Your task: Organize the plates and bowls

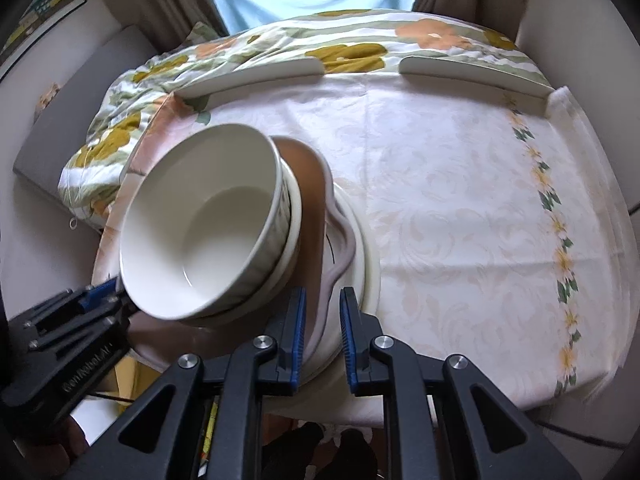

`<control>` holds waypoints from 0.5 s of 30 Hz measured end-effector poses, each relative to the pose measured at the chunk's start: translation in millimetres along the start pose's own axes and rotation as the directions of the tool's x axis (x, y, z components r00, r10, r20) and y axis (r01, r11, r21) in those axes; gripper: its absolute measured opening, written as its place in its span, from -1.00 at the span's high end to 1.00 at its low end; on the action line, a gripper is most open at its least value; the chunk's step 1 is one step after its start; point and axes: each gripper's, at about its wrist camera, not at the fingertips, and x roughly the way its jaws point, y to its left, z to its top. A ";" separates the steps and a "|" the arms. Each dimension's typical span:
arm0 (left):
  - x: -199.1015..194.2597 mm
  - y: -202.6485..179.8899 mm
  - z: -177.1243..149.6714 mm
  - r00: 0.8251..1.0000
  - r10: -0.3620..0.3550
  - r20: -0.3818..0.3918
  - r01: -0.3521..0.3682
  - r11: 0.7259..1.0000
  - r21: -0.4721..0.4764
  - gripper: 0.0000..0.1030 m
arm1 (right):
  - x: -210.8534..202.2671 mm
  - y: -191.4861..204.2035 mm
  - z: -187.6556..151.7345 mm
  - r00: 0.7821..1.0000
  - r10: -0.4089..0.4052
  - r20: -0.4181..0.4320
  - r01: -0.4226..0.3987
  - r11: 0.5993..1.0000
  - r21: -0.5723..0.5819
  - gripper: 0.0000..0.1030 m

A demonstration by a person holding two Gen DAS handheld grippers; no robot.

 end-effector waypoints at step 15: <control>-94.8 -11.8 -50.5 0.982 0.076 0.174 -0.068 0.996 -0.050 0.61 | -84.2 -7.1 -36.4 0.981 0.024 0.195 -0.017 0.999 -0.038 0.70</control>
